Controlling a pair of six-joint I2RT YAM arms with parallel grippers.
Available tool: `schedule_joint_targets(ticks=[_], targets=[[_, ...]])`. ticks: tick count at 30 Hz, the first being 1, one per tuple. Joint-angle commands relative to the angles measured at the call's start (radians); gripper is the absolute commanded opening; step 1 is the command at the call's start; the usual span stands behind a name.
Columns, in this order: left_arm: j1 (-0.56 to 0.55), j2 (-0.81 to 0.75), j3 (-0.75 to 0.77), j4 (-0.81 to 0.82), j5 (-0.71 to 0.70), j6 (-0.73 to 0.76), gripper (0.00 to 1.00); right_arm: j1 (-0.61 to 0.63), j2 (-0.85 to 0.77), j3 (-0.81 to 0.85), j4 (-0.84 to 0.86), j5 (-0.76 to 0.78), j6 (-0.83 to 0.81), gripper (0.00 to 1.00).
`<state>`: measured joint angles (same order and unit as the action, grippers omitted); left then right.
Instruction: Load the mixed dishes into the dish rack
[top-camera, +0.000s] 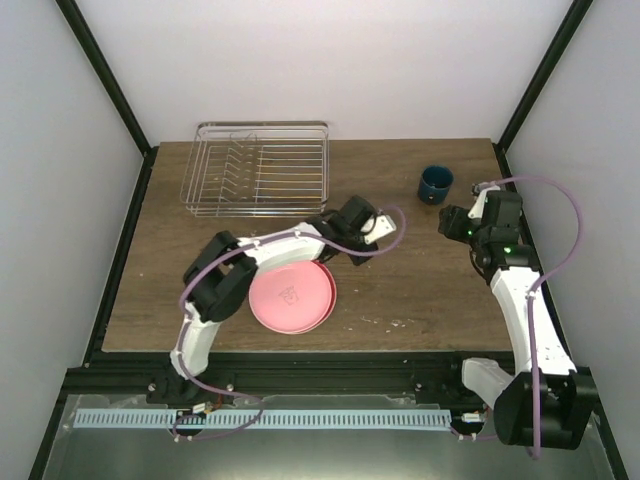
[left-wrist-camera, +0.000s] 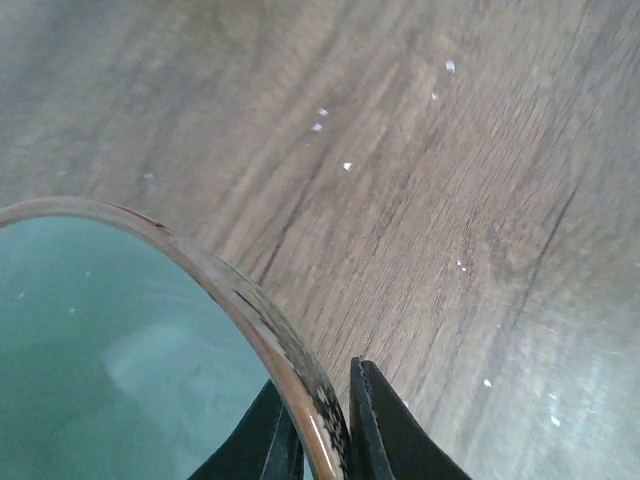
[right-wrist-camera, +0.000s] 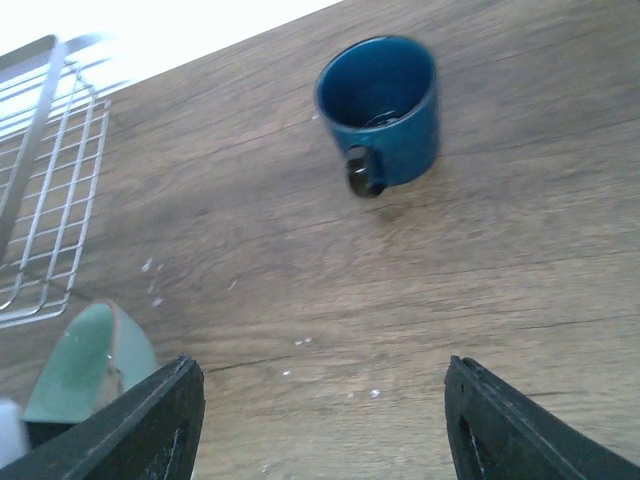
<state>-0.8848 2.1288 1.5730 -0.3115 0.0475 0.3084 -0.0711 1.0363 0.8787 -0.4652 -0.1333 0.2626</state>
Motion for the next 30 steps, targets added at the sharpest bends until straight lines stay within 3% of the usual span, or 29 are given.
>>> schedule_joint_targets(ticks=[1, 11, 14, 19, 30], targets=[[0.075, -0.202, -0.03, 0.051, 0.137, -0.199, 0.0, -0.011, 0.004, -0.029, 0.104, -0.203, -0.024, 0.67], [0.286, -0.586, -0.341, 0.29, 0.521, -0.558, 0.0, -0.012, -0.003, -0.121, 0.334, -0.731, -0.043, 0.68], [0.328, -0.674, -0.441, 0.403, 0.628, -0.634, 0.0, -0.01, 0.03, -0.165, 0.458, -0.919, 0.018, 0.71], [0.33, -0.754, -0.547, 0.467, 0.707, -0.685, 0.0, 0.005, 0.059, -0.251, 0.699, -1.096, 0.159, 0.75], [0.33, -0.883, -0.7, 0.653, 0.768, -0.857, 0.0, 0.207, 0.132, -0.27, 0.886, -1.024, 0.245, 0.8]])
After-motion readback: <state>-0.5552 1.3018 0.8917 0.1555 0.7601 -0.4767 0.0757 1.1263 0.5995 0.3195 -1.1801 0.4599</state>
